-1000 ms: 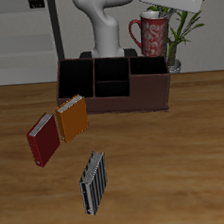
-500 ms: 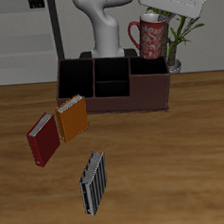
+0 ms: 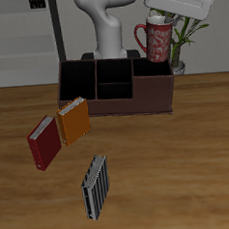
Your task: Place the red mug into the back desk caddy's right compartment
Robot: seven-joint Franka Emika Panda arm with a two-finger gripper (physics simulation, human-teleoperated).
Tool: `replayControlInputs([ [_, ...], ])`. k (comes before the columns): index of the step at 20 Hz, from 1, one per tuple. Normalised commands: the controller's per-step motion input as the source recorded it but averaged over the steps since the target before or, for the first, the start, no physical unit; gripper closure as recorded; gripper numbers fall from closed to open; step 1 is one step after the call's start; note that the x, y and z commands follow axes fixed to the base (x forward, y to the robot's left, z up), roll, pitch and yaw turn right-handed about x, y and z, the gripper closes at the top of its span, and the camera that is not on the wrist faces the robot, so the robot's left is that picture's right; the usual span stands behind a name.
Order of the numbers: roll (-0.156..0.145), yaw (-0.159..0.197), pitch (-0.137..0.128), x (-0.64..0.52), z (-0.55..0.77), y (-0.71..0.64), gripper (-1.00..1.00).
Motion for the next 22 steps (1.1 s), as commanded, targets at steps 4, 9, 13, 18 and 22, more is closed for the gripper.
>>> replayControlInputs([
  [4,-0.007,-0.016,0.007,0.11,-0.09,0.01,1.00],
  [9,0.010,-0.026,0.020,0.01,-0.09,0.01,1.00],
  [13,-0.003,0.000,0.007,-0.01,-0.11,0.05,1.00],
  [18,0.004,-0.015,0.027,-0.02,-0.12,-0.05,1.00],
  [22,-0.007,-0.008,0.022,0.07,-0.17,-0.09,1.00],
])
